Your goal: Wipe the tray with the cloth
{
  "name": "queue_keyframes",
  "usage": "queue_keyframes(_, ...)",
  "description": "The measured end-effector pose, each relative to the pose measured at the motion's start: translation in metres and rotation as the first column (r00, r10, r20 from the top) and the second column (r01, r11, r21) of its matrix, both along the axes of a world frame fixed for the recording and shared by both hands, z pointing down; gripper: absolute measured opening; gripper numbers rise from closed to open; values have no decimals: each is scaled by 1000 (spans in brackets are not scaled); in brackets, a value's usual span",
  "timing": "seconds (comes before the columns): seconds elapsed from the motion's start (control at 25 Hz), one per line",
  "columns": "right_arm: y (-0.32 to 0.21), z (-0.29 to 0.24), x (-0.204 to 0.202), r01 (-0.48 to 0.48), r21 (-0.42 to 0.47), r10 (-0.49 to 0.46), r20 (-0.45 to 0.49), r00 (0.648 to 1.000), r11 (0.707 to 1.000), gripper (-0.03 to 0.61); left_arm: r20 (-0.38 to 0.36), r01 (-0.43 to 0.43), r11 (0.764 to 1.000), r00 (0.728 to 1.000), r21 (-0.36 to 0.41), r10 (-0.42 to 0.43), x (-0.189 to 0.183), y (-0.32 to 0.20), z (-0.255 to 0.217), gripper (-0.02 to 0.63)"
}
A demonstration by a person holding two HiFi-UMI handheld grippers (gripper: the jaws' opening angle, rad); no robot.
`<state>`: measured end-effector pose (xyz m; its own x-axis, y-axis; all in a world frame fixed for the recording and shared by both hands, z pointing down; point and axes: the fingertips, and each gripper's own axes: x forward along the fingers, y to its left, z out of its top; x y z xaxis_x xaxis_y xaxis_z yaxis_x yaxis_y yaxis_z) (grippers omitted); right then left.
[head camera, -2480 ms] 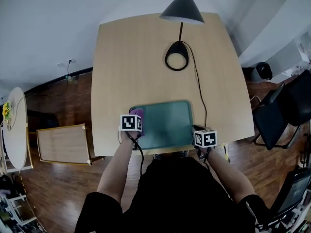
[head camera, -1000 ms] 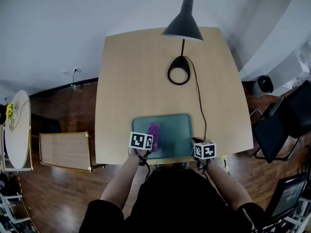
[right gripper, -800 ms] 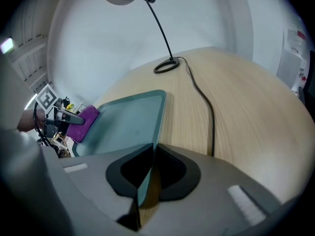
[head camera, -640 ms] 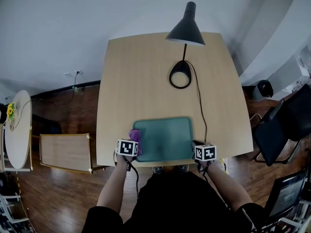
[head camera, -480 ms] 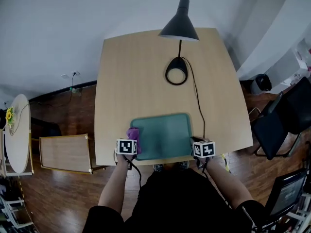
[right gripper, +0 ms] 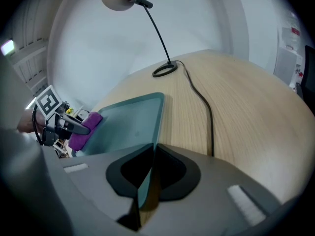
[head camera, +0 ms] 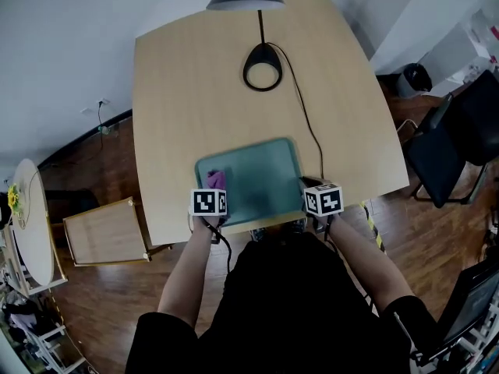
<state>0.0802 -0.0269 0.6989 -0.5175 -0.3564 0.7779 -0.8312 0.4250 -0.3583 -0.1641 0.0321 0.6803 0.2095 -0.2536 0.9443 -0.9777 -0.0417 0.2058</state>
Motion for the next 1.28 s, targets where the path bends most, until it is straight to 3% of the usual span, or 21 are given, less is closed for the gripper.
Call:
queue_keyframes(0.16,2,-2,0,-8,0,8,9,1000,1000,26,-138,-32,999,990,10,33,58,-18,-3,118)
queue_keyframes(0.32,3,-3,-2,-12,-10,13,18,1000,1000,26,-149,-173,985,974,17,173,108,-34,-3,118)
queue_keyframes(0.6,6,-4,-2,-15,-16,15,25,1000,1000,25,-173,-401,915,900,36,401,191,-41,-4,118)
queue_keyframes(0.84,3,-4,1,-8,-27,9,22,1000,1000,25,-175,-499,862,844,94,507,233,-44,-1,115)
queue_keyframes(0.96,4,-3,3,3,-34,-2,17,1000,999,25,-223,-478,874,845,91,485,233,-39,-4,117)
queue_keyframes(1.12,3,-1,5,20,-38,-19,14,1000,999,26,-256,-391,918,883,65,394,206,-31,-6,117)
queue_keyframes(1.28,2,1,8,36,-41,-35,11,999,998,28,-251,-286,954,920,96,301,162,-25,-14,117)
